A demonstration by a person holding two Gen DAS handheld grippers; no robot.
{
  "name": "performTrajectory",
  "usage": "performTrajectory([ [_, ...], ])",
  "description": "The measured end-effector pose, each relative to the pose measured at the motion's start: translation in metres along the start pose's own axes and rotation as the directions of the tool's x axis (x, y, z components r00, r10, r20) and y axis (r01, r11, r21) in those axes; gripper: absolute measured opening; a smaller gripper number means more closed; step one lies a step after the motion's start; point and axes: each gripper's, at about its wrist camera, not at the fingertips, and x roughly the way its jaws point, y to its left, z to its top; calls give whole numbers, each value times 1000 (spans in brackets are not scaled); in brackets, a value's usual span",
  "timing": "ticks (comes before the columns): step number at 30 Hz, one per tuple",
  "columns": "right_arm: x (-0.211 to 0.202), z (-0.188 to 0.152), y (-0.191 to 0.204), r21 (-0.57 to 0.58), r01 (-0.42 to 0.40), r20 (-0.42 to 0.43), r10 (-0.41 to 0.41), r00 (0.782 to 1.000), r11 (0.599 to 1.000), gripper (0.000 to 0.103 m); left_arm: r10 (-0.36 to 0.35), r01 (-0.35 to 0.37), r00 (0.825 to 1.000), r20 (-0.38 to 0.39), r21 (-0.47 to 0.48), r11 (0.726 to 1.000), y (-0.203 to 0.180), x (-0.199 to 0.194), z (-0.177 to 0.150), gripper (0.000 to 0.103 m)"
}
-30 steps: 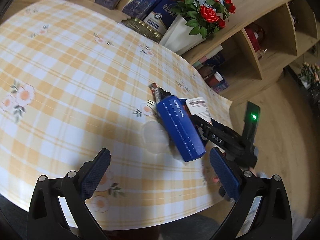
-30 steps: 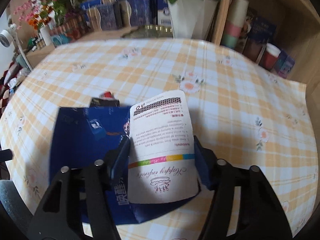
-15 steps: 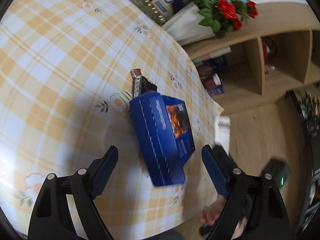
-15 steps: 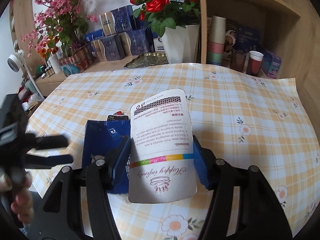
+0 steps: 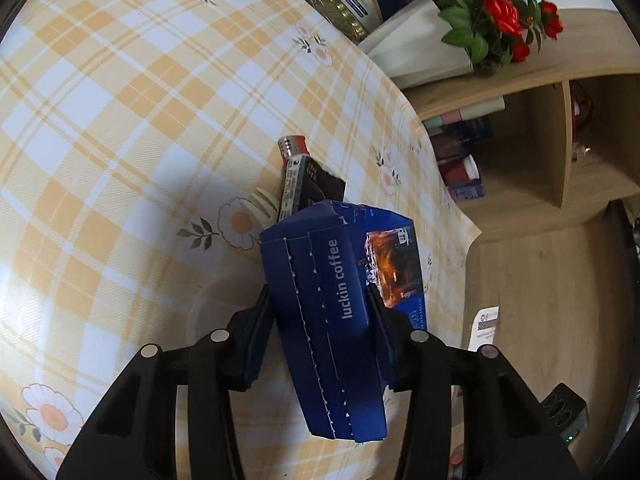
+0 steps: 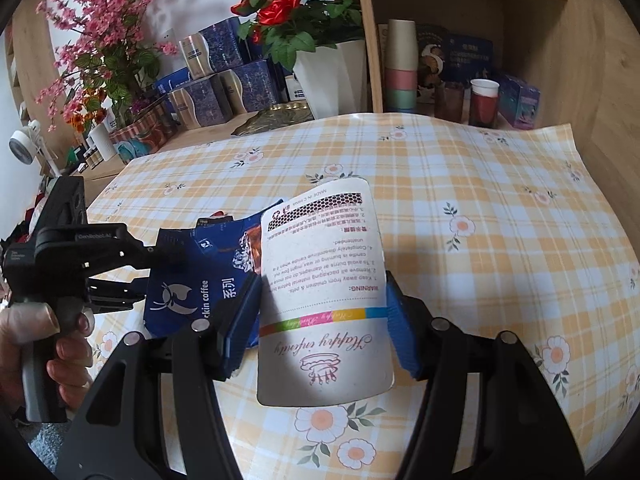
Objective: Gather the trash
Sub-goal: 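Carry both items over the bin and open the left gripper to drop the blue box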
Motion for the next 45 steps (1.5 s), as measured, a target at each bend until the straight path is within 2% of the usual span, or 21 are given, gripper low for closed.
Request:
performTrajectory([
  [3,-2,-3,-1,5,0,0,0,1000,1000,61,-1,1,1000,16,16,1000,-1,-2,-2,42],
  [6,-6,-5,0,6,4,9,-4,1000,1000,61,-10,6,999,48,78,997,-12,-11,-4,40],
  [13,-25,-3,-3,31,1,45,-3,999,1000,61,-83,73,994,67,143,987,-28,-45,-6,39],
  [24,-67,-18,20,38,-26,66,23,998,999,61,-82,66,994,75,194,979,-19,-114,-29,39],
  [35,-114,-64,62,38,-53,64,50,997,998,61,-73,53,995,62,275,960,21,-185,-96,39],
  [42,-135,-97,81,35,-74,59,72,996,997,61,-63,48,997,43,288,956,55,-201,-138,39],
  [45,-140,-108,87,29,-78,52,77,996,996,61,-24,12,999,32,321,947,66,-199,-157,39],
])
